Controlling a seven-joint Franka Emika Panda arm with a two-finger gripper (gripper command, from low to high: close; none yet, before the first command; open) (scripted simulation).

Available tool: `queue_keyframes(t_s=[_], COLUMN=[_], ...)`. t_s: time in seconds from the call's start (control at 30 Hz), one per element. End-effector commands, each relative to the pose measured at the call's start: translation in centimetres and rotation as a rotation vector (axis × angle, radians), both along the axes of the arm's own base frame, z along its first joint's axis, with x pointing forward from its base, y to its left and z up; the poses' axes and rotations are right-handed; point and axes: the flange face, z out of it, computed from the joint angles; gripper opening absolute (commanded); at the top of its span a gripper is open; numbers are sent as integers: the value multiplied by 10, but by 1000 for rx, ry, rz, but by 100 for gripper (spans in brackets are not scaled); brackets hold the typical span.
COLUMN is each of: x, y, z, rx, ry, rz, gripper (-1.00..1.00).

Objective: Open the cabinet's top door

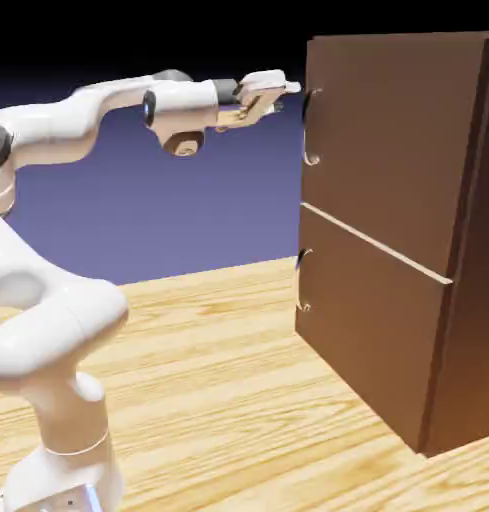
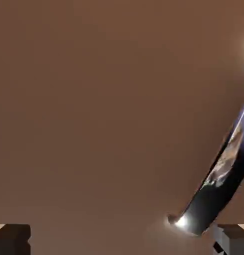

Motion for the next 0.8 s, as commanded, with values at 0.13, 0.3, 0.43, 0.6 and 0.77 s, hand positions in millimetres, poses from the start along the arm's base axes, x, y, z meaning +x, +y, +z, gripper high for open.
queue_keyframes(t_s=[0.13,0.3,0.43,0.6,0.77], x=[19,60,62,24,-16], y=[28,27,24,11,-7], z=[-45,-45,-46,-45,-45], rx=[281,281,280,280,278], ry=[17,17,20,32,45], rz=[8,8,23,108,202], gripper=[0,0,-100,-100,-100])
